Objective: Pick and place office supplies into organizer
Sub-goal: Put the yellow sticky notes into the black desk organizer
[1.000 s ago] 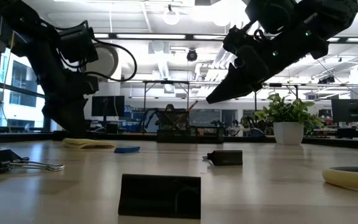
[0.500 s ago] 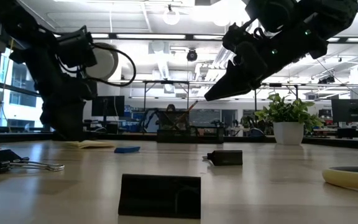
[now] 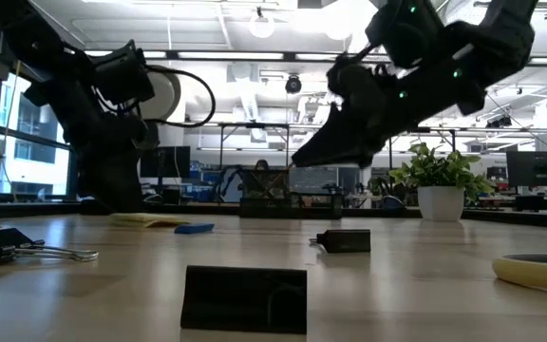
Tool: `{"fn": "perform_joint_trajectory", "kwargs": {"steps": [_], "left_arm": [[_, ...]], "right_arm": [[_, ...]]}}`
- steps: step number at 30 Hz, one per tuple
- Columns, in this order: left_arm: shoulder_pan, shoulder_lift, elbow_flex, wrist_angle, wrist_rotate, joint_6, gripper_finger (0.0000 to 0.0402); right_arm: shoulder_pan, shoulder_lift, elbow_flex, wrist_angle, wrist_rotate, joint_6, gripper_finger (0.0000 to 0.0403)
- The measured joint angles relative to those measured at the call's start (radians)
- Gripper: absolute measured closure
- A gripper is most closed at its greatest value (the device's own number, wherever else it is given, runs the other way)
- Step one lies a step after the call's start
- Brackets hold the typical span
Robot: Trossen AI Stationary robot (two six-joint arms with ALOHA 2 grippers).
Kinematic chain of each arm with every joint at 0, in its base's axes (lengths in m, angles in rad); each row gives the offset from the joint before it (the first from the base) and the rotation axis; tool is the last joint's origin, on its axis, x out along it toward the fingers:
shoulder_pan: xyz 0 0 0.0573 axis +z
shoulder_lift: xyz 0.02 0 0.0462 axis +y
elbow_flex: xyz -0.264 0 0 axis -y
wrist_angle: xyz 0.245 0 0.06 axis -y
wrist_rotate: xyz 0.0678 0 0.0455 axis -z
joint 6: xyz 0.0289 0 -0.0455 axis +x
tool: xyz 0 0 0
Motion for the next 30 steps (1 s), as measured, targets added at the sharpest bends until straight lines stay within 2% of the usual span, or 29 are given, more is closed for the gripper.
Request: {"fn": "perform_joint_trajectory", "kwargs": {"steps": [4, 11, 15, 22, 30], "left_arm": [[-0.010, 0.000, 0.000, 0.019, 0.022, -0.002, 0.0197], [-0.095, 0.056, 0.000, 0.102, 0.000, -0.025, 0.0197], [-0.124, 0.100, 0.002, 0.169, -0.007, -0.033, 0.0197], [-0.130, 0.111, 0.003, 0.194, -0.003, -0.040, 0.0197], [-0.130, 0.112, 0.001, 0.211, 0.000, -0.041, 0.0197]], "right_arm": [[-0.011, 0.047, 0.000, 0.055, -0.025, 0.115, 0.0363], [-0.012, 0.060, 0.021, 0.051, -0.008, 0.009, 0.0339], [-0.001, 0.062, 0.083, -0.069, 0.007, -0.117, 0.0325], [0.055, 0.119, 0.231, -0.253, 0.098, -0.411, 0.0308], [0.063, 0.282, 0.437, -0.356, 0.151, -0.700, 0.0306]]}}
